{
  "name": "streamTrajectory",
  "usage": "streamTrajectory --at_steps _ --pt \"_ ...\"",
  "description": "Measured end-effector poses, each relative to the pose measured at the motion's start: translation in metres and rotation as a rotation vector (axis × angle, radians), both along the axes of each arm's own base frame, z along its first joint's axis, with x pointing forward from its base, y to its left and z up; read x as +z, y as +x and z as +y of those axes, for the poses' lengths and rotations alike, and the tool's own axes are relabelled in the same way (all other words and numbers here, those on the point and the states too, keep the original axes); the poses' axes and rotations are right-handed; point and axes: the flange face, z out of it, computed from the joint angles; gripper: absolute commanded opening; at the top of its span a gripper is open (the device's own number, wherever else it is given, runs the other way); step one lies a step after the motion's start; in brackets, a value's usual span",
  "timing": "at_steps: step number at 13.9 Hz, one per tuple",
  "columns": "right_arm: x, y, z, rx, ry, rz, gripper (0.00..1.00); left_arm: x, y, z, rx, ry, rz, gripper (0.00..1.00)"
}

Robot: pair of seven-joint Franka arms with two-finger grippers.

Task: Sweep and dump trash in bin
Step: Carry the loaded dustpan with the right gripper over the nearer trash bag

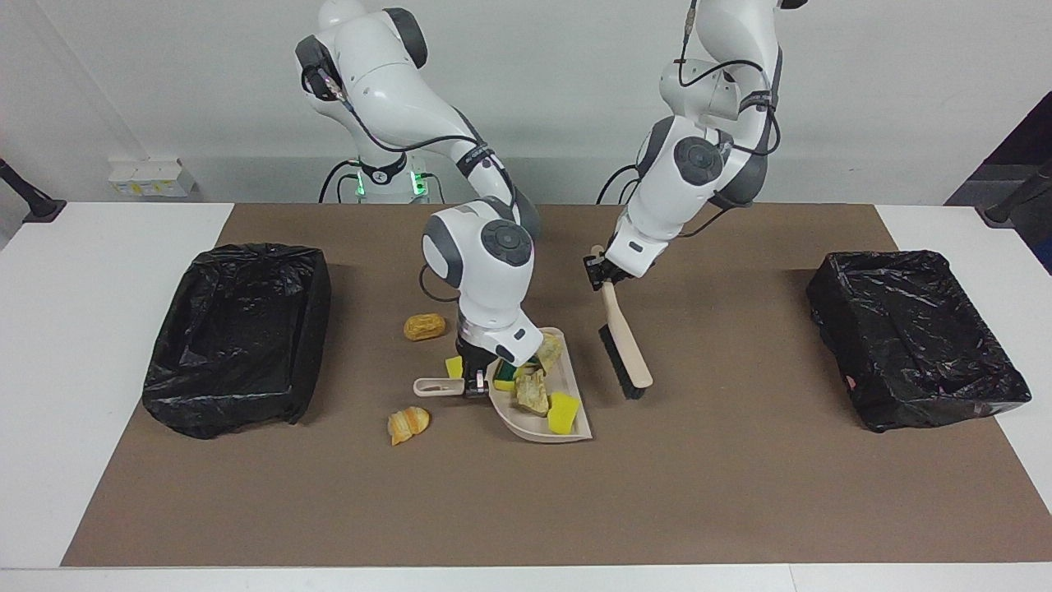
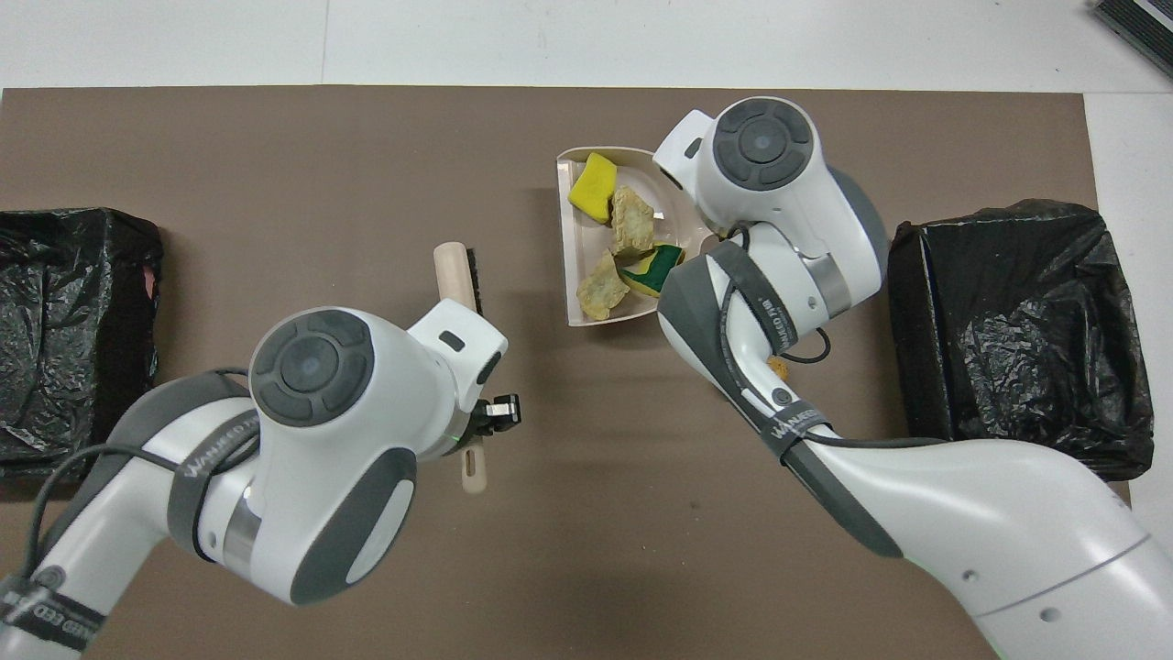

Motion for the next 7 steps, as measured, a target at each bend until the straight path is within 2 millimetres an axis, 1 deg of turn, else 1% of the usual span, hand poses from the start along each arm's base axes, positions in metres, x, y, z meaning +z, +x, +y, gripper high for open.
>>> streamTrajectory --at_steps 2,4,6,7 --pt "0.036 -0.012 -0.048 -0.026 0.02 0.005 0.0 -0.018 -0.027 -0.009 0.014 0.019 0.007 0.0" --pt "0.061 -0.027 -0.099 -0.042 0.025 0.018 0.0 -0.03 -0.044 -0.018 0.015 0.031 0.012 0.0" --pt "0.076 -0.045 -0.144 -0.048 0.008 0.023 0.0 -0.041 -0.058 -0.023 0.001 0.041 0.016 0.0" --pt "0.078 -0.054 -0.164 -0.054 -0.001 0.033 0.0 -0.048 -0.063 -0.024 -0.005 0.041 0.013 0.0"
